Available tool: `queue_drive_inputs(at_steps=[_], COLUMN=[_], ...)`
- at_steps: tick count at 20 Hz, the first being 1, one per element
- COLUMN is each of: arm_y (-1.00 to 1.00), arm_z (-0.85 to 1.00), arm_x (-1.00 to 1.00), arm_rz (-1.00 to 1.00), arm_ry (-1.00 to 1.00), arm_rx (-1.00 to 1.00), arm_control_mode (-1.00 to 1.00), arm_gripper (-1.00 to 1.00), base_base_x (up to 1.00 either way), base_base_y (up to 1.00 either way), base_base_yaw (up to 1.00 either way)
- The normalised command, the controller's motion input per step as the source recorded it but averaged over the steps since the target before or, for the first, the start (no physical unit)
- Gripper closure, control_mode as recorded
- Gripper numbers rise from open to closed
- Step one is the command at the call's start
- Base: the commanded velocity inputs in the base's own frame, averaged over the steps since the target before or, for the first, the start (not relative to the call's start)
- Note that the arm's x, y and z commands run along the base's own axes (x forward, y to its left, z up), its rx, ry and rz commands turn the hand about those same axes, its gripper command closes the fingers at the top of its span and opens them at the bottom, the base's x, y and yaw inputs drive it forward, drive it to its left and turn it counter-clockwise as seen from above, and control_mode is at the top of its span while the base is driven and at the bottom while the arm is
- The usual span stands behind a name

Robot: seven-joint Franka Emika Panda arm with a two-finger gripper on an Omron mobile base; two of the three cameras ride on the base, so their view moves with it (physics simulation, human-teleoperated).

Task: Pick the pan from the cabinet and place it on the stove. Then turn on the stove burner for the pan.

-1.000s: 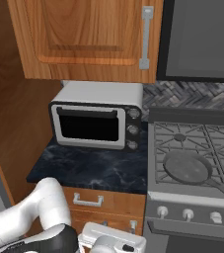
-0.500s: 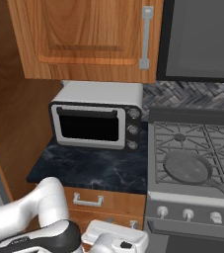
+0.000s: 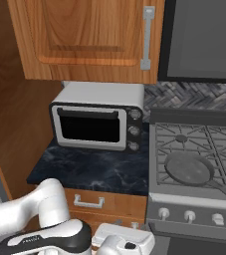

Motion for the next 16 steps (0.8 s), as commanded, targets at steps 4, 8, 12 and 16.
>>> queue_drive_inputs(at_steps=[4, 8, 12, 16], arm_y=[-0.22, -0.08, 0.00, 0.00], arm_z=[-0.12, -0.03, -0.09, -0.19], arm_x=[0.12, 0.05, 0.12, 0.13], arm_rz=[0.00, 0.02, 0.03, 0.05], arm_ry=[0.00, 0.00, 0.01, 0.03], arm_rx=[-0.08, -0.02, 0.00, 0.00], arm_control_mode=[-1.00, -1.00, -1.00, -1.00], arm_gripper=[-1.00, -1.00, -1.00, -1.00], base_base_x=[0.00, 0.00, 0.00, 0.00], base_base_y=[0.00, 0.00, 0.00, 0.00], base_base_yaw=[0.00, 0.00, 0.00, 0.00])
